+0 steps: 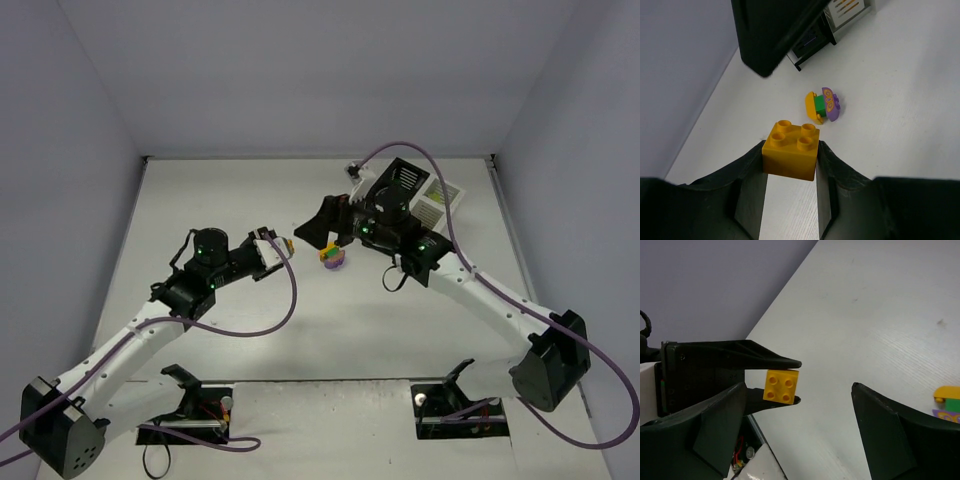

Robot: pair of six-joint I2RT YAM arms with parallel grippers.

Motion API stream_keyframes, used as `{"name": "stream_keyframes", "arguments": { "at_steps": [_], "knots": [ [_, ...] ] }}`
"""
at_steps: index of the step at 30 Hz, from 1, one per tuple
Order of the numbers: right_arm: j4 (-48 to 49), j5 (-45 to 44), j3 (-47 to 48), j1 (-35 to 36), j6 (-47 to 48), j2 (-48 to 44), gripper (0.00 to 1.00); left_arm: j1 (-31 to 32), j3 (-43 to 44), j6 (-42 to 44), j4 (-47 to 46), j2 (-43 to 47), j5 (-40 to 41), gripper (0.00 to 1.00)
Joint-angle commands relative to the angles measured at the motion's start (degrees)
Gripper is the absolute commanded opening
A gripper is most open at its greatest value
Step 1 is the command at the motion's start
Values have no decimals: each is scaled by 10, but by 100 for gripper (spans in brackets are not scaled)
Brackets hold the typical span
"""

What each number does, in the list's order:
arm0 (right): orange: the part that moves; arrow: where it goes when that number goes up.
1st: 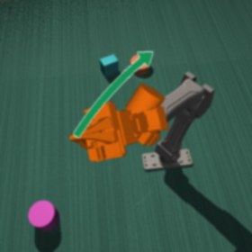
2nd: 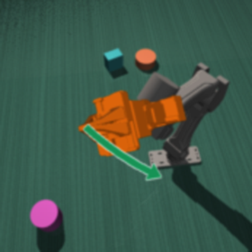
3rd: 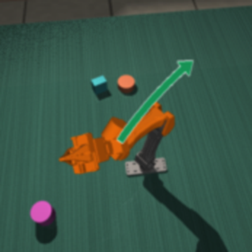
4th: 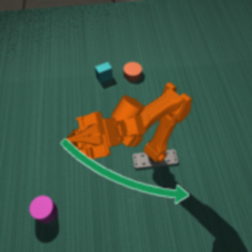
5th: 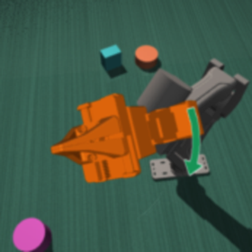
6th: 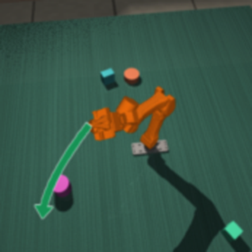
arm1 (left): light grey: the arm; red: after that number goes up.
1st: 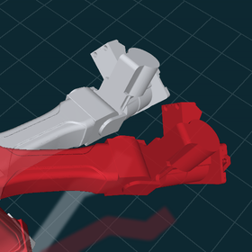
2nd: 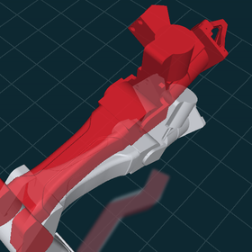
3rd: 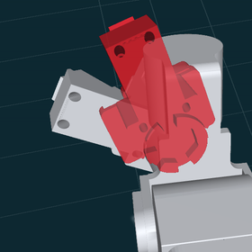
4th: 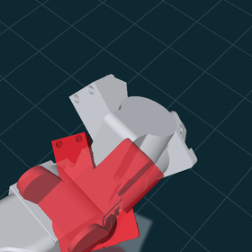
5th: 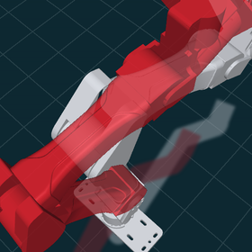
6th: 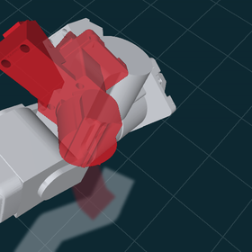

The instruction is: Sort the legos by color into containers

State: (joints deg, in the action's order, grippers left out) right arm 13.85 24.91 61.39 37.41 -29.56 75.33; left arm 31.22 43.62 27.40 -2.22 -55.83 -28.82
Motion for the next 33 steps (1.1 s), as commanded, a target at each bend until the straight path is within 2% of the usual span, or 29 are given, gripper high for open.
{"name": "stream_keyframes", "arguments": {
  "at_steps": [1, 13, 19, 25, 28, 29, 31, 32, 33],
  "knots": [
    [61, -9, 14, 32, -14, 10, 82, 7, -2, 47, -75, 24, 10, 0],
    [64, -40, 24, 84, 6, 51, 79, 7, -9, 57, -83, 27, 0, 0],
    [75, -39, 29, 90, 10, 65, 69, 8, -6, 55, -79, 23, -11, 0],
    [88, -28, 33, 93, 7, 77, 47, 8, -5, 51, -77, 20, -20, 0],
    [93, -30, 30, 93, 7, 76, 23, 8, -2, 49, -74, 17, -20, 0],
    [92, -42, 28, 93, 13, 69, 12, 8, 2, 44, -69, 15, -20, 10],
    [86, -60, 23, 91, 21, 55, 0, 8, 6, 34, -67, 11, -19, 30],
    [73, -85, 20, 89, 33, 49, 0, 8, 8, 28, -67, 6, -13, 37],
    [64, -100, 19, 86, 38, 44, 0, 8, 14, 13, -67, 3, -8, 59]
  ]
}}
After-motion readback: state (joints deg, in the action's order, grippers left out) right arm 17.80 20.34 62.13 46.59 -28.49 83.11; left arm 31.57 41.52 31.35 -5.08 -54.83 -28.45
